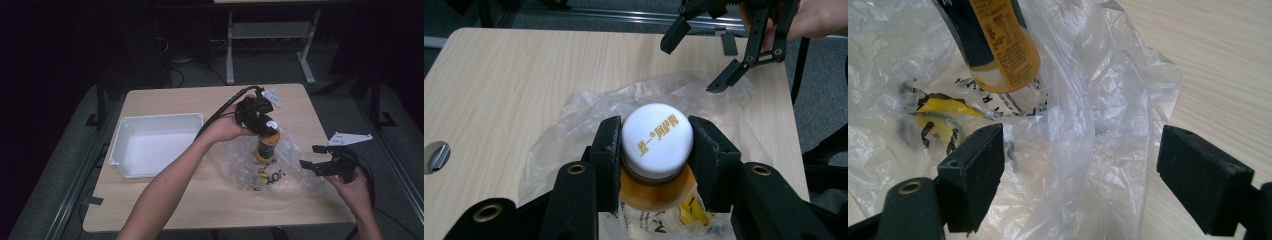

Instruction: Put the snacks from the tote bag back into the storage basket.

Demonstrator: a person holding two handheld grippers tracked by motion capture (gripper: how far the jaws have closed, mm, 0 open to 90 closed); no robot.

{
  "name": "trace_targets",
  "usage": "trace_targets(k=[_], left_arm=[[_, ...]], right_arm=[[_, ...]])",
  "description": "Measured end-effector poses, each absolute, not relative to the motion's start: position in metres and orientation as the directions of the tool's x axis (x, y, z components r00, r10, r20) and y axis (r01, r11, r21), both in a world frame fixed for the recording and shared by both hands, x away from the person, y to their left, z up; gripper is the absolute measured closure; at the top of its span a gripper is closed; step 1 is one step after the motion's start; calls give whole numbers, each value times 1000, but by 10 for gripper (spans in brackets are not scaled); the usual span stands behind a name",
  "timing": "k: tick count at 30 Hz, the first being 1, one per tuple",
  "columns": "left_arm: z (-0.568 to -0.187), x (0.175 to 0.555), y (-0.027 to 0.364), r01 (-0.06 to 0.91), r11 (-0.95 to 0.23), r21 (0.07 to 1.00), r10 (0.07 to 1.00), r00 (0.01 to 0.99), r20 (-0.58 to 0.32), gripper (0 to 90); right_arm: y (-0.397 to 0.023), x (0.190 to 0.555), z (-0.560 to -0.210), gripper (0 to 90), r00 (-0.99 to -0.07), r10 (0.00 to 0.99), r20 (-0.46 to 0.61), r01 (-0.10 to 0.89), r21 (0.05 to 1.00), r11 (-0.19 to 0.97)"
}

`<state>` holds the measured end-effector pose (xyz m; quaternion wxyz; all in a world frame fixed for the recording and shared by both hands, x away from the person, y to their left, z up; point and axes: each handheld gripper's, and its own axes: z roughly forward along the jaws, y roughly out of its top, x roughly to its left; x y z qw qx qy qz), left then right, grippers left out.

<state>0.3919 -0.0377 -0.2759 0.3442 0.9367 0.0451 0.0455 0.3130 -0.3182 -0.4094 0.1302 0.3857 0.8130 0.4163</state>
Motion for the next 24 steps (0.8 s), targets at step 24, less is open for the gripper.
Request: trace_targets(k=[24], left_arm=[[-216,381,-15,58,-744,666,167,981,101,591]], right_arm=[[-313,314,-409,183,-674,732,100,513,776,367]])
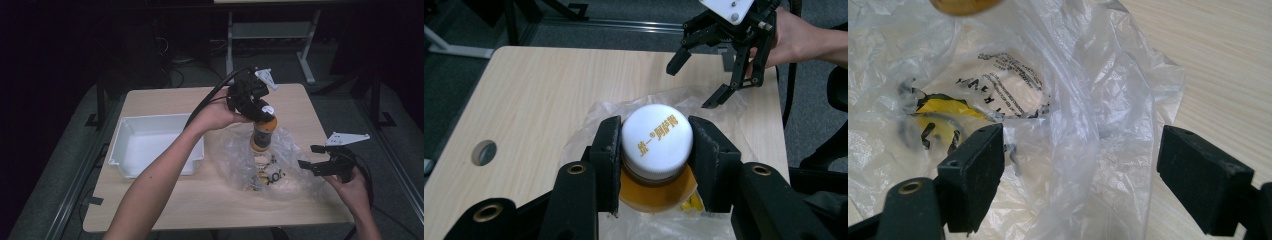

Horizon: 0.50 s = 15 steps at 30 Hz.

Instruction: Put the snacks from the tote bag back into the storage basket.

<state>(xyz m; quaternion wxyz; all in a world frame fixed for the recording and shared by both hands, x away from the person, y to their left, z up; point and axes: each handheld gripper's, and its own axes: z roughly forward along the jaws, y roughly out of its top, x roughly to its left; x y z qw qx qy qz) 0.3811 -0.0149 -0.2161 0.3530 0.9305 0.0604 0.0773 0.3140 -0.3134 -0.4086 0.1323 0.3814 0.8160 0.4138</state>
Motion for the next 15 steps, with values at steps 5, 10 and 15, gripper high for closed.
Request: trace_targets(k=[5,10,15], left_arm=[[-206,381,-7,55,-743,668,174,978,113,591],[-198,380,1,55,-736,674,182,976,119,591],[-188,379,9,65,-728,683,200,972,121,591]], right_arm=[[-312,314,-409,183,-675,731,98,513,775,370],[-311,315,-409,183,-674,732,99,515,773,370],[-308,316,-410,183,-678,729,97,515,771,376]])
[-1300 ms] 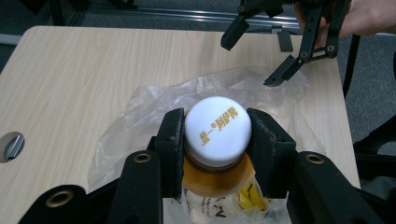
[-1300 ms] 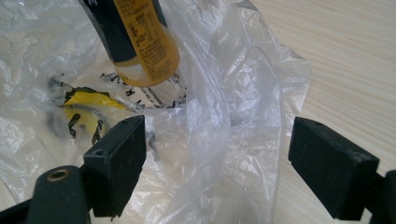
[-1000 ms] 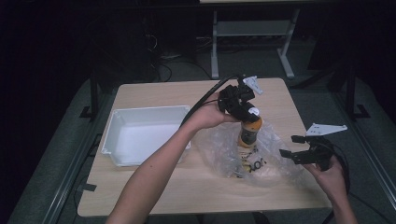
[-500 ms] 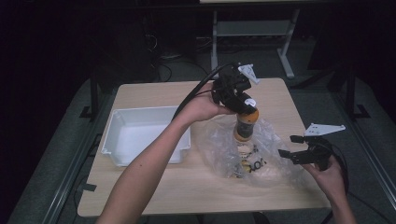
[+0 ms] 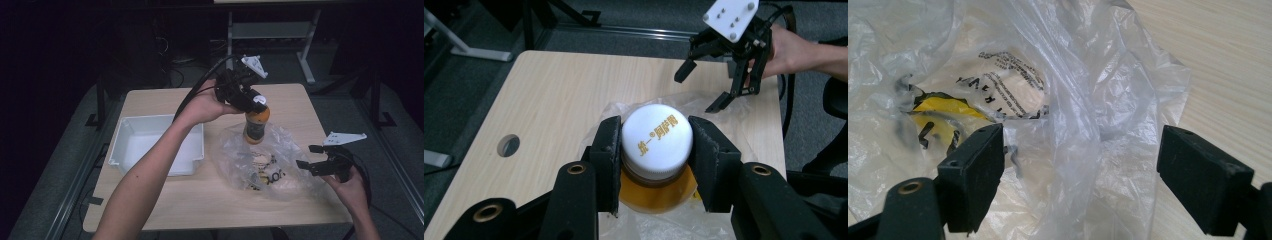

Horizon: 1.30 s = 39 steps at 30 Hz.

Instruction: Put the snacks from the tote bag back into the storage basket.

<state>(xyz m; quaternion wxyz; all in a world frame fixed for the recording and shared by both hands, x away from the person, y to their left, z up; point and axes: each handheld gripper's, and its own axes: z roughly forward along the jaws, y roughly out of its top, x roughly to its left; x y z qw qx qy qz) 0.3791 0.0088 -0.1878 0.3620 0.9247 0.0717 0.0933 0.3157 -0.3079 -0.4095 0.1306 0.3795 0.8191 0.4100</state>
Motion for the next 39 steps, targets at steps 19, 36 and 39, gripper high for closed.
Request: trace_targets(k=[19,36,39], left_arm=[[-165,380,30,73,-704,707,231,964,130,590],[-164,378,65,105,-722,684,285,946,156,590],[-166,377,69,111,-726,679,292,943,158,589]], right_arm=[[-306,316,-409,183,-680,727,95,511,773,377],[-304,317,-408,183,-681,727,90,505,776,377],[-304,317,-407,183,-679,730,85,501,780,375]])
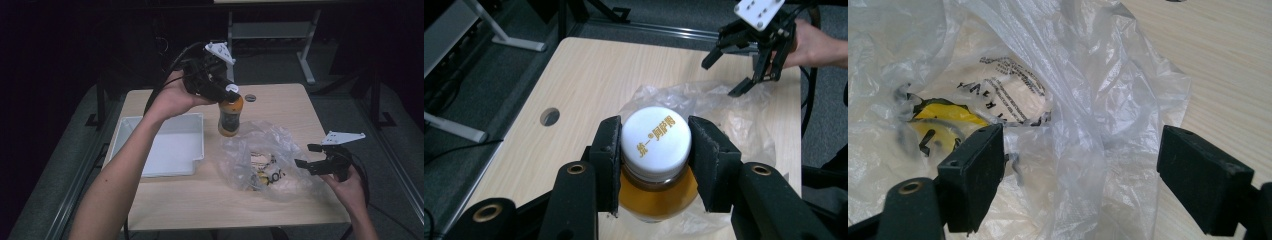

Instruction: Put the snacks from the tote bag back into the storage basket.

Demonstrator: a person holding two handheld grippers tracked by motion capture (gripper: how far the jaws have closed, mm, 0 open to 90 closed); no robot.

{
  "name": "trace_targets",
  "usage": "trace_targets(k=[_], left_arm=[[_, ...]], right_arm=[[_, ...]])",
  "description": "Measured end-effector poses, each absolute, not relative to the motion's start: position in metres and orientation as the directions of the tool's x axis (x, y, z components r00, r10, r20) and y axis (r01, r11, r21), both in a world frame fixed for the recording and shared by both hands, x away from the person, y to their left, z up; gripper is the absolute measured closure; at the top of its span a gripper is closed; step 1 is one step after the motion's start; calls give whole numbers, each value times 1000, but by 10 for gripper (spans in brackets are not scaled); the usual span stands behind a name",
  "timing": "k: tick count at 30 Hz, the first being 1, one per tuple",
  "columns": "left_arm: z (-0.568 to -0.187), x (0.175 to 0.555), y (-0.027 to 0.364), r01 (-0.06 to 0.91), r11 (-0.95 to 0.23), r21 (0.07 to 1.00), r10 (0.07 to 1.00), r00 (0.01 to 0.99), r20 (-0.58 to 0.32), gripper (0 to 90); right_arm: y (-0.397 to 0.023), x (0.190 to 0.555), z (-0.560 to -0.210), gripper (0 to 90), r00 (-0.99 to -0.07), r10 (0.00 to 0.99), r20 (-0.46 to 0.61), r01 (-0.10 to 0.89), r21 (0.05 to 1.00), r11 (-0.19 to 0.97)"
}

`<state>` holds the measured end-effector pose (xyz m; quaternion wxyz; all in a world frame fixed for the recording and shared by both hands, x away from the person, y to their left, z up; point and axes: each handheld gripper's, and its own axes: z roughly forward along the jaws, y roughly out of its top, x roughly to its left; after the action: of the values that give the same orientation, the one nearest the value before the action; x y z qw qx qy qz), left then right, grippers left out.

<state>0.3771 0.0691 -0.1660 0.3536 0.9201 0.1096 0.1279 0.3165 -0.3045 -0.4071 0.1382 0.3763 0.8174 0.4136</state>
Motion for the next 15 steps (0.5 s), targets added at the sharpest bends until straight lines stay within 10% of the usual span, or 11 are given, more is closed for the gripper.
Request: trace_targets(k=[15], left_arm=[[-175,376,101,143,-720,679,328,932,151,589]], right_arm=[[-308,315,-406,183,-667,740,84,501,786,363]])
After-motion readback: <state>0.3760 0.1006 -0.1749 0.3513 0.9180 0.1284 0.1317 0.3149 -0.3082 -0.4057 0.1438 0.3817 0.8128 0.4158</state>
